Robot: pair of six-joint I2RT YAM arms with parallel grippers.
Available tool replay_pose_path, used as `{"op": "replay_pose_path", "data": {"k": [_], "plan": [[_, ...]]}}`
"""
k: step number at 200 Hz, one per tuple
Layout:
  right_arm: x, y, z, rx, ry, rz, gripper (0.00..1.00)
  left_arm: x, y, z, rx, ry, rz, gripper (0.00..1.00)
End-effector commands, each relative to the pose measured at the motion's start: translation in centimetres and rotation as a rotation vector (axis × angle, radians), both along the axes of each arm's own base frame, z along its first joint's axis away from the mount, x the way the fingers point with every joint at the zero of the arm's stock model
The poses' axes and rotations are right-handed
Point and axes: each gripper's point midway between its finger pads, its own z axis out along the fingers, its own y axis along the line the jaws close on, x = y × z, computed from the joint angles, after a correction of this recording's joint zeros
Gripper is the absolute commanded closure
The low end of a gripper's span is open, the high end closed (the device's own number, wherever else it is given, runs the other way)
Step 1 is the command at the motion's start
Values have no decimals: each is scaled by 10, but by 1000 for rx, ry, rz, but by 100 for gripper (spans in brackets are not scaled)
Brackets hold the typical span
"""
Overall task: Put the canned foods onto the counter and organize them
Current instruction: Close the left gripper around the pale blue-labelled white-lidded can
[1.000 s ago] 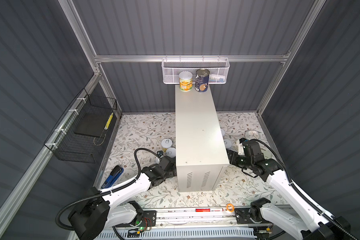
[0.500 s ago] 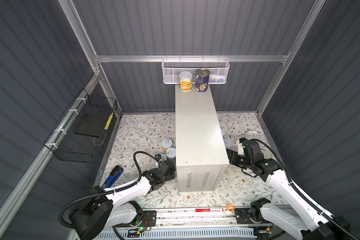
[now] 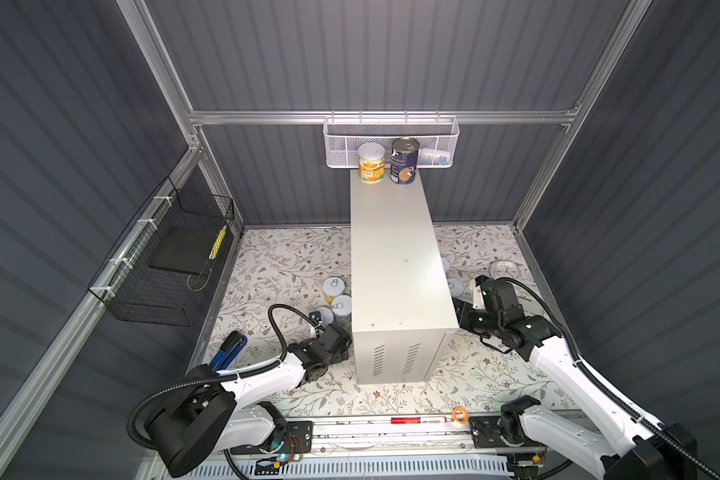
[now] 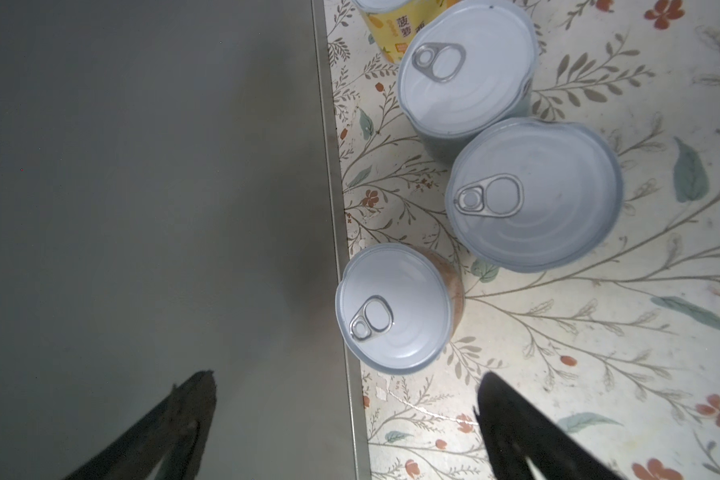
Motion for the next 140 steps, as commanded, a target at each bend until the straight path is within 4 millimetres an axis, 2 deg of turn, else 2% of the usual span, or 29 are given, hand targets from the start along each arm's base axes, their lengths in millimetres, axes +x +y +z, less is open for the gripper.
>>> {"op": "replay_pose_path", "data": {"k": [1, 14, 52, 59, 67, 77, 106, 140], "plan": [[3, 3, 4, 5, -15, 3, 1, 0, 3, -3, 24, 6, 7, 9], [3, 3, 3, 3, -12, 4, 1, 1, 3, -3, 29, 4, 6, 13], [2, 4, 3, 4, -12, 9, 1, 1, 3, 0, 32, 6, 1, 35], [2, 4, 3, 3, -10, 8, 1, 1, 3, 2, 34, 9, -1, 42], [2, 4, 3, 2, -12, 10, 1, -1, 2, 3, 32, 16, -11, 56], [2, 4, 3, 2, -12, 9, 1, -3, 5, 7, 40, 24, -8, 100], [2, 4, 5, -1, -20, 12, 1, -9, 8, 28, 48, 45, -14, 100], [2, 2, 12, -12, -43, 15, 1, -17, -10, 84, -53, 35, -134, 100]]}}
